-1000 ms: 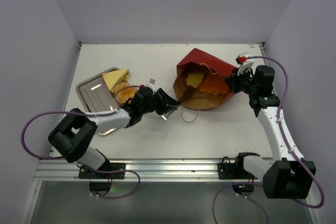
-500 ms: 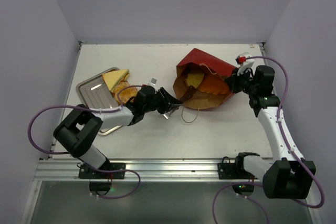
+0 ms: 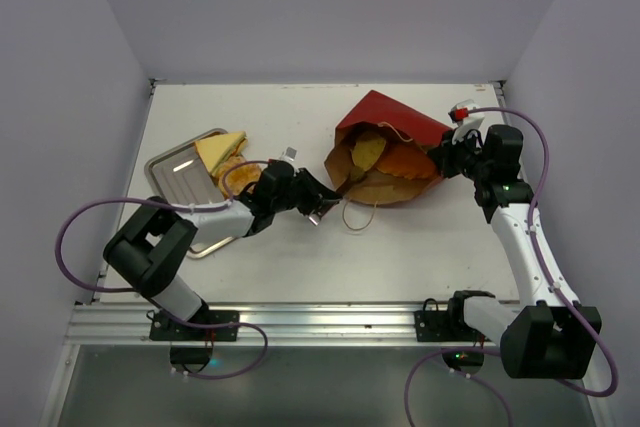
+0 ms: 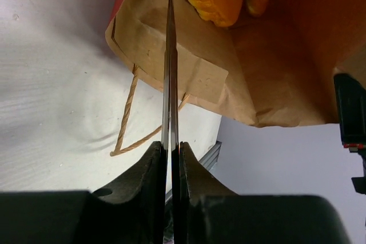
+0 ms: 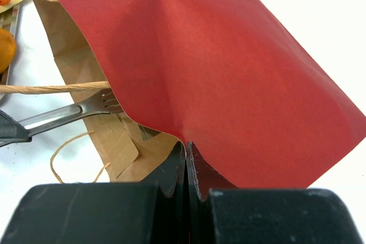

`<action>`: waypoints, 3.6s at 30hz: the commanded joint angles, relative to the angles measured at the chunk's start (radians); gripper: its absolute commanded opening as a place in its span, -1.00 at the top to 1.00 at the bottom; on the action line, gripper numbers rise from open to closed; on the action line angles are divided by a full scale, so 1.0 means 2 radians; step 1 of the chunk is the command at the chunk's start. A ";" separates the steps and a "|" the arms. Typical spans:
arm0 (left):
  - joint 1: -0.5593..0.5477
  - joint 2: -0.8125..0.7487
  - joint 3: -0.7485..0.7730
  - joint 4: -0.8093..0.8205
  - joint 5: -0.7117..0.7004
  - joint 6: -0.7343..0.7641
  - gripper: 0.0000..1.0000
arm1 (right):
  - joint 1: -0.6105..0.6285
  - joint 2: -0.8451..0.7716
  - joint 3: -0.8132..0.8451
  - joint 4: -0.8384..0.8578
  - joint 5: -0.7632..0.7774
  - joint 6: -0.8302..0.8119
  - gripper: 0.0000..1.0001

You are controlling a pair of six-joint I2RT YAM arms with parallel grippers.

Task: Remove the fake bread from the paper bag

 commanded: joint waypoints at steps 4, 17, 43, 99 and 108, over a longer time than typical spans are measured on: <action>0.004 -0.056 0.002 -0.002 -0.001 0.042 0.89 | -0.002 -0.010 0.000 0.022 -0.011 0.005 1.00; 0.004 -0.086 -0.004 -0.018 0.005 0.056 0.38 | -0.002 -0.011 -0.001 0.021 -0.011 0.006 1.00; 0.004 -0.084 -0.031 -0.036 -0.007 0.068 0.10 | -0.003 -0.010 -0.002 0.021 -0.011 0.006 1.00; 0.009 -0.175 -0.089 -0.020 0.035 0.114 1.00 | -0.005 -0.013 -0.004 0.023 -0.013 0.006 1.00; 0.005 -0.305 -0.130 -0.121 0.069 0.153 1.00 | -0.006 -0.013 -0.004 0.024 -0.011 0.007 1.00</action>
